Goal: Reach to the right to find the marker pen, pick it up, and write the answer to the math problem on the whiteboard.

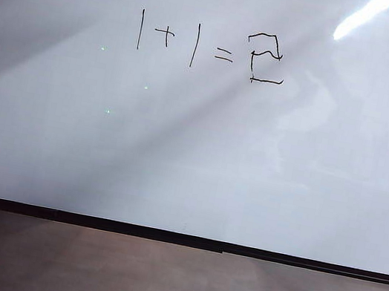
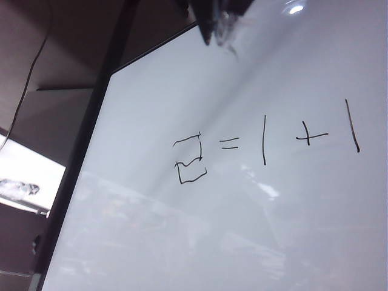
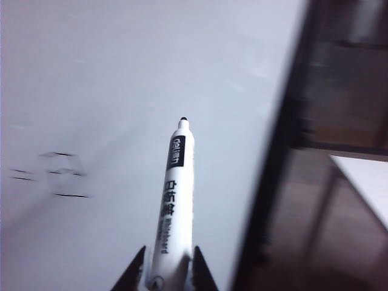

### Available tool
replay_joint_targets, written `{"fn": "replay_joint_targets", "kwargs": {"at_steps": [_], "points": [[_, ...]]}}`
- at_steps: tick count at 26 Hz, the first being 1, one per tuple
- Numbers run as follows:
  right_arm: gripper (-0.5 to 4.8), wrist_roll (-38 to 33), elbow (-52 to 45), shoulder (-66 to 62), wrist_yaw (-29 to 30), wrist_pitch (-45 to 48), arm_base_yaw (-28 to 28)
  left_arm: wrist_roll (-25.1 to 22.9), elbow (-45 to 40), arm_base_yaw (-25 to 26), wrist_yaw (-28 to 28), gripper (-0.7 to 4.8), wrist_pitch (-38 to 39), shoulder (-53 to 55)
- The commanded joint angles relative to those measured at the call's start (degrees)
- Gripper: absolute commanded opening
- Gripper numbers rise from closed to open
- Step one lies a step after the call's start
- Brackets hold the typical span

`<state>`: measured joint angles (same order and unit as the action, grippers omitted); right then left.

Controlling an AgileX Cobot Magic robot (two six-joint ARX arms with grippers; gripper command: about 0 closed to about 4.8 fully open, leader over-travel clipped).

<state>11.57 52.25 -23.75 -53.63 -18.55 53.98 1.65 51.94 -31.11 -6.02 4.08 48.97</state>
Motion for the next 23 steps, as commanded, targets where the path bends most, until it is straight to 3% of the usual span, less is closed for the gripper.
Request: {"fn": "replay_joint_targets", "kwargs": {"at_steps": [1, 4, 8, 11, 15, 18, 23], "points": [[-0.07, 0.92, 0.13, 3.28, -3.43, -1.62, -0.02, 0.52, 0.07, 0.04, -0.33, -0.05, -0.76, 0.0], [-0.07, 0.9, 0.13, 4.79, -2.91, -3.19, 0.09, 0.63, 0.07, 0.04, -0.5, -0.05, -0.04, -0.04], [-0.07, 2.14, 0.13, 3.89, 2.51, -4.94, 0.11, 0.74, 0.07, 0.04, 0.77, -0.06, 2.82, -2.12], [-0.07, 1.01, 0.15, 3.34, 8.37, -5.31, 0.2, 0.72, 0.07, 0.04, 2.23, -0.05, 8.96, -7.3], [-0.07, -7.1, 0.07, 3.23, 18.32, -7.98, 0.17, 0.68, 0.02, 0.04, 2.36, -0.05, 18.43, -16.04], [-0.07, -8.61, -0.5, 2.6, 22.45, -9.46, 0.17, 0.83, -0.37, 0.04, 2.32, -0.05, 23.65, -23.02], [-0.07, -8.28, -5.84, 0.26, 32.98, -5.75, 0.2, 7.48, -6.8, 0.04, 2.58, -0.05, 25.49, -35.41]]}}
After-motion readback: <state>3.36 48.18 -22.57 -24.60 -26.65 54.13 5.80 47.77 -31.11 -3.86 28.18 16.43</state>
